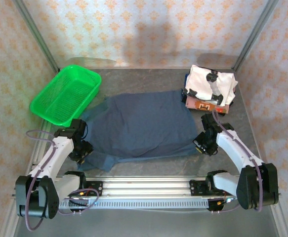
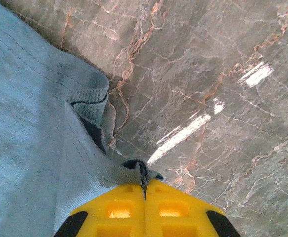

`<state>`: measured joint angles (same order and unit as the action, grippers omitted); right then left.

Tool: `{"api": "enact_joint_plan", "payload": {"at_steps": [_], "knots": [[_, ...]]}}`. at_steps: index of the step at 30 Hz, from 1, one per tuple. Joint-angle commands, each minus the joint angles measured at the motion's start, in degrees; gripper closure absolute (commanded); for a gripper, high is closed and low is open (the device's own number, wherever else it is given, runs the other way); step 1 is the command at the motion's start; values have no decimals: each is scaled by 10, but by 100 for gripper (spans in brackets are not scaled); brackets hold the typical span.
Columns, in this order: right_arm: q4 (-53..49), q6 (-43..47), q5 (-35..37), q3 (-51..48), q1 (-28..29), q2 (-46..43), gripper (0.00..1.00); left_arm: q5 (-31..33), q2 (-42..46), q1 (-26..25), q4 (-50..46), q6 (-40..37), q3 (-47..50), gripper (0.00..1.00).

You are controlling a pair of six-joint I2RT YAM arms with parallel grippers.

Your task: Fold and stack the t-shirts

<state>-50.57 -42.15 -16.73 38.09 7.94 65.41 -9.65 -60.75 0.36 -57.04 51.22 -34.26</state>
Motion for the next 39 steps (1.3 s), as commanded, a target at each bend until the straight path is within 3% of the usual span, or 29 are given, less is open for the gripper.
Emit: {"api": "enact_joint_plan", "payload": {"at_steps": [1,12,21,25,35,39], "knots": [[3,12,2,-6,-4,1,100,9,-15,-3,24,10,18,60],[-2,17,0,-12,-4,-14,100,32,-37,-3,69,10,38,66],[-12,25,2,-3,-4,-17,100,51,-8,-2,40,-3,17,93],[-14,26,3,1,-5,-18,100,45,15,-2,37,13,26,99],[-34,39,-6,22,-5,-19,100,43,90,-3,-37,37,-22,100],[-44,46,-5,38,-4,-21,100,74,147,-2,-86,46,-47,100]]}}
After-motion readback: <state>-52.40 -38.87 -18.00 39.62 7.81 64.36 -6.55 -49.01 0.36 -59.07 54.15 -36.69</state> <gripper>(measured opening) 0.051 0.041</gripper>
